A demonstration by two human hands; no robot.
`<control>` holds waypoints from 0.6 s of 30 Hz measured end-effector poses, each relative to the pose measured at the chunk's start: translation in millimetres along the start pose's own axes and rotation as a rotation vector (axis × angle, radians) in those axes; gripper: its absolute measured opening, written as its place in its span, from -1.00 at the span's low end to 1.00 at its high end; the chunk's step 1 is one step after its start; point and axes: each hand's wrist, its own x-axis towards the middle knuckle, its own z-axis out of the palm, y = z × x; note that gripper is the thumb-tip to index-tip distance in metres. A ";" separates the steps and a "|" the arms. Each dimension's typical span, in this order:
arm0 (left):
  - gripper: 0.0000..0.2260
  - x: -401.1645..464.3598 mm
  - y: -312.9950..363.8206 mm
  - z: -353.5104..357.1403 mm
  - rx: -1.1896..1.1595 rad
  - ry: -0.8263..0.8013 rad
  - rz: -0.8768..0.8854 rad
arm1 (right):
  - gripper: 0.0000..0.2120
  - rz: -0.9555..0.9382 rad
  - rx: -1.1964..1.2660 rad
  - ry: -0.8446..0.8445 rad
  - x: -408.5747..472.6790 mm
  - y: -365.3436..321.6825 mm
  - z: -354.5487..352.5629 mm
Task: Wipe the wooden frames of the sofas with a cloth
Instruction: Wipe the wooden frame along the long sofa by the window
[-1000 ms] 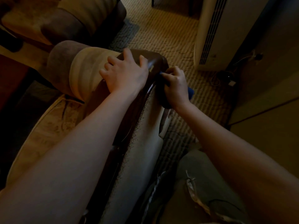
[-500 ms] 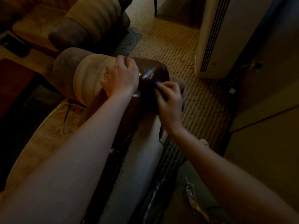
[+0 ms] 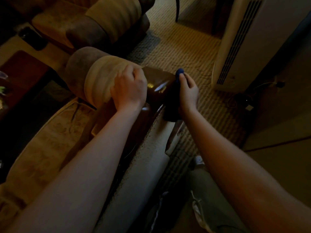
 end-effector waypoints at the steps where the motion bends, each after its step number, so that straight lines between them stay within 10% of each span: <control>1: -0.68 -0.1 -0.7 0.3 0.000 0.006 0.008 | -0.58 -0.069 -0.011 -0.005 -14.7 0.7 1.4; 8: -0.77 -0.9 -1.1 -1.4 -0.239 0.219 -0.087 | -0.72 -0.370 -0.324 -0.080 12.3 -44.8 20.2; 14: -0.78 5.0 -8.0 -15.7 -0.635 0.491 -0.394 | -0.77 -1.240 -0.813 -0.807 -42.8 -64.3 38.0; 18: -0.78 13.8 -17.1 -37.7 -0.497 0.345 -0.530 | -0.74 -0.637 -0.985 -0.768 29.5 -82.2 71.2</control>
